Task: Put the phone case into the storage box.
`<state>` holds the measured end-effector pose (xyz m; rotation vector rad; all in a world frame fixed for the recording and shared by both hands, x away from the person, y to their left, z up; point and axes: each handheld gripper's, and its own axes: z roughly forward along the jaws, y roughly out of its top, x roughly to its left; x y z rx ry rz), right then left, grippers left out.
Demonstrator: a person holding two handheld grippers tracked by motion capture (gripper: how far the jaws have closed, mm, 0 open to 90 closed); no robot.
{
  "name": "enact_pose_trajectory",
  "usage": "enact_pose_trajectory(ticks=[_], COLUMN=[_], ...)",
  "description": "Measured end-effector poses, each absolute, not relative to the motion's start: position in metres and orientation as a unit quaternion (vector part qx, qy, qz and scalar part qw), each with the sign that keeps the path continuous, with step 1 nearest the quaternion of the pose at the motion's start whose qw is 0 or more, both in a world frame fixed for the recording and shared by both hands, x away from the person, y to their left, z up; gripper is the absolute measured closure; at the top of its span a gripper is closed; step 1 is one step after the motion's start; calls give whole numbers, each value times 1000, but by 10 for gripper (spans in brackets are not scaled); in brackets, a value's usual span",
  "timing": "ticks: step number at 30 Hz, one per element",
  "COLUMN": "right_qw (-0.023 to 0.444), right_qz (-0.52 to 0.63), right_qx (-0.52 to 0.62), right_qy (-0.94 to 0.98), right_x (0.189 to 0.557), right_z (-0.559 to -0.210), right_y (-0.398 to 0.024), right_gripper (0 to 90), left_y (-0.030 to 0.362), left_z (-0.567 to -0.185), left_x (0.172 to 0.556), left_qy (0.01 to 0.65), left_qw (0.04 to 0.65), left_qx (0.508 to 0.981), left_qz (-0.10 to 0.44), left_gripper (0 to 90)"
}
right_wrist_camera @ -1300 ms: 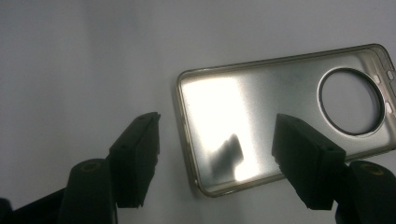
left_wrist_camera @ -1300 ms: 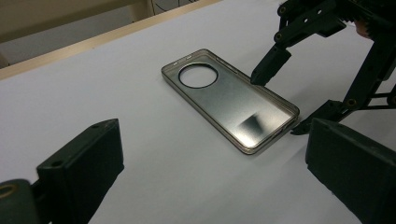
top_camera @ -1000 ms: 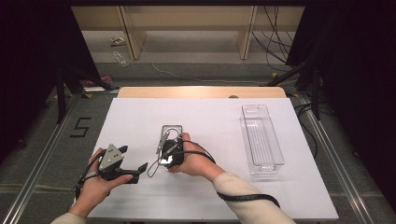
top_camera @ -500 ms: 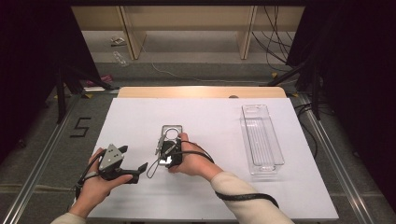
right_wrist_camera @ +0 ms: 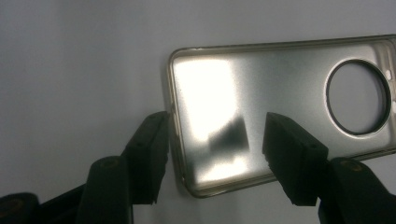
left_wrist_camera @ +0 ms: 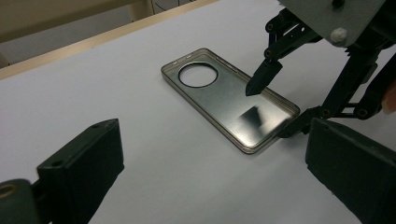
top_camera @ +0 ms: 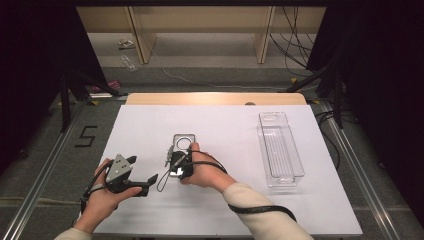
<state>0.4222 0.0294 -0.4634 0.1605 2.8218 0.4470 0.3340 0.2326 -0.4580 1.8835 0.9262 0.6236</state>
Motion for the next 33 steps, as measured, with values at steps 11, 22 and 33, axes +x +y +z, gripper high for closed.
enact_pose_trajectory(ticks=[11,22,33], right_qw=[141,137,130], right_qz=[146,135,121], right_qx=[47,32,0], right_qy=[978,981,984], right_x=[422,420,417], right_z=[-465,-464,-463], right_y=[32,38,41], right_gripper=[466,535,663], left_y=[232,233,233], left_z=[-458,-458,-458], left_x=[334,334,334], left_qy=[377,377,378], left_qw=[459,458,460], left_qx=[764,764,763], left_qz=[253,253,253], left_gripper=[41,41,43])
